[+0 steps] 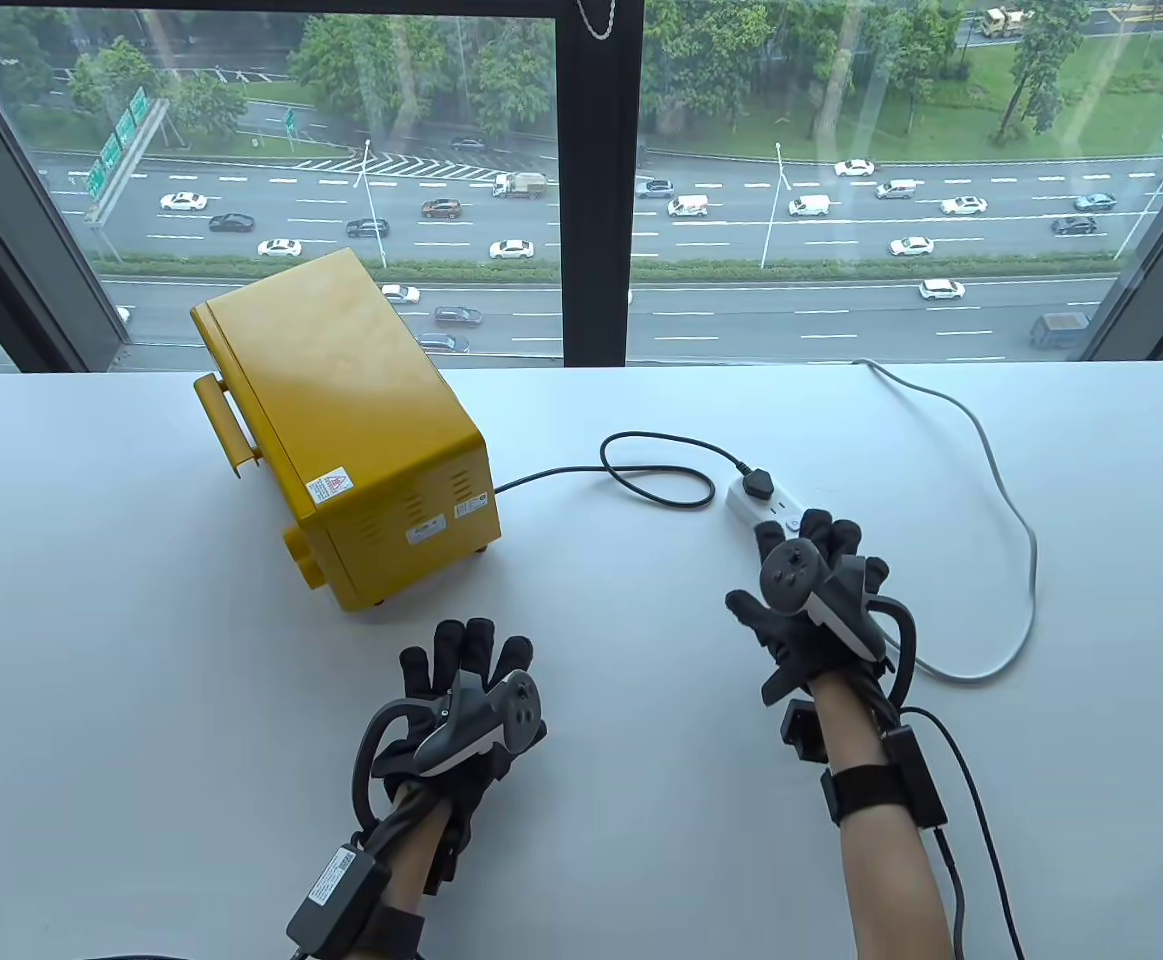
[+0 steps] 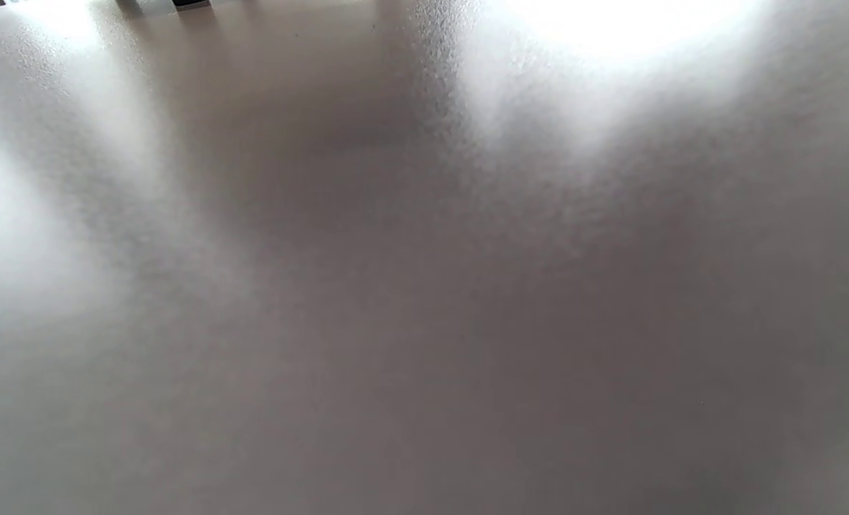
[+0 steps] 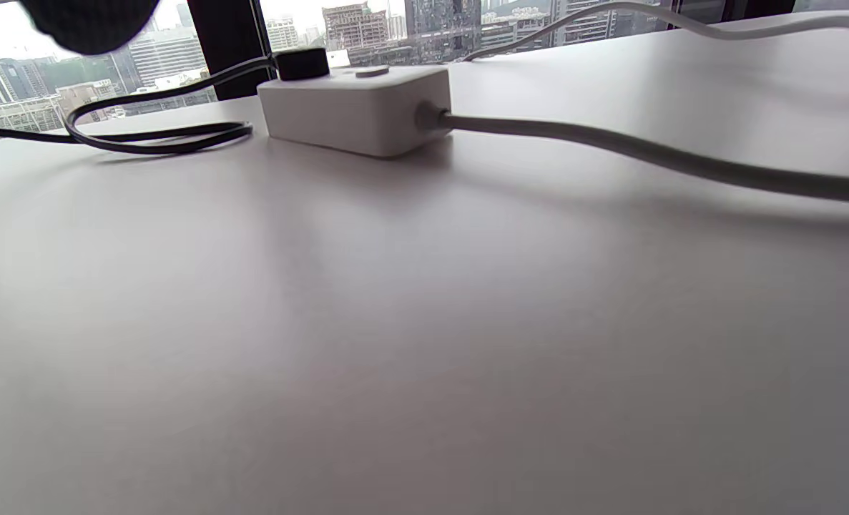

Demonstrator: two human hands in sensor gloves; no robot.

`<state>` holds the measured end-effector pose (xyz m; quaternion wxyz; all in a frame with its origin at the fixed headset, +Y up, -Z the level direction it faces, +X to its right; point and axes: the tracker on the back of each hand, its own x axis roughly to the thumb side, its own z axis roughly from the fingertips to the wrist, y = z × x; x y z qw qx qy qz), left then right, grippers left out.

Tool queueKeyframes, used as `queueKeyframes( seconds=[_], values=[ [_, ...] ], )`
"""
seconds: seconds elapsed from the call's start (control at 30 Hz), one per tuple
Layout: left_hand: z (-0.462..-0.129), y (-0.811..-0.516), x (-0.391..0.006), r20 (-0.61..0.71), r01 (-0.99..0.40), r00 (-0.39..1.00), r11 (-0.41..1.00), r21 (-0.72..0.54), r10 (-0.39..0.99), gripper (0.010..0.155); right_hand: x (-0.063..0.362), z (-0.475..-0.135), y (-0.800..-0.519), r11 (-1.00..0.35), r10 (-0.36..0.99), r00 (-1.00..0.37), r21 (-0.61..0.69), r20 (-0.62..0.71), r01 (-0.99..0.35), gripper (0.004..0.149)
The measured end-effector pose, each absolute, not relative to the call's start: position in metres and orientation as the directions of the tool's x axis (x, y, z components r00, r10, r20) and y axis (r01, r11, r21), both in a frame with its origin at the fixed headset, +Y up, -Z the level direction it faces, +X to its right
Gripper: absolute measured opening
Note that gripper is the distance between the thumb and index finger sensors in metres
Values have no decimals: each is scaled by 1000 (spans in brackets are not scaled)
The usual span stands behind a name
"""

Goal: Unplug the oven

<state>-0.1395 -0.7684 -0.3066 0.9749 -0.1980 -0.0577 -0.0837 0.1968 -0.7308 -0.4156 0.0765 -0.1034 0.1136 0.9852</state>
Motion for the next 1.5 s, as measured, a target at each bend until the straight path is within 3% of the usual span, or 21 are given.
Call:
queueKeyframes(
  seconds=[0.13, 0.33, 0.43, 0.5, 0.53, 0.7, 0.9, 1.2, 1.37, 1.5],
  values=[
    [-307, -768, -140, 144, 182, 980, 909, -375, -136, 75, 205, -444, -735, -943, 137, -946, 255, -295, -216, 87],
    [-312, -767, -142, 144, 183, 980, 910, -371, -138, 74, 210, -488, -764, -879, 185, -898, 341, -398, -333, 93],
    [-315, -767, -143, 141, 179, 981, 911, -371, -135, 74, 211, -496, -772, -898, 197, -887, 286, -419, -335, 91],
    [-317, -767, -144, 140, 171, 982, 911, -374, -127, 74, 211, -497, -766, -948, 175, -896, 177, -408, -265, 83],
    [-317, -767, -144, 137, 169, 983, 912, -375, -126, 74, 211, -498, -765, -935, 160, -910, 236, -382, -263, 83],
    [-317, -770, -145, 148, 158, 983, 911, -381, -109, 74, 211, -474, -747, -914, 273, -924, 228, -269, -336, 82],
    [-310, -761, -138, 187, 187, 974, 926, -328, -130, 74, 205, -414, -733, -879, 419, -904, 210, -88, -428, 82],
    [-296, -745, -127, 240, 188, 962, 952, -243, -129, 75, 166, -326, -759, -883, 419, -899, 289, 129, -370, 81],
    [-291, -741, -115, 299, 170, 949, 963, -211, -103, 75, 153, -312, -770, -910, 324, -929, 329, 180, -253, 80],
    [-294, -739, -93, 379, 164, 922, 964, -207, -75, 75, 151, -310, -771, -915, 304, -935, 331, 185, -232, 79]
  ],
)
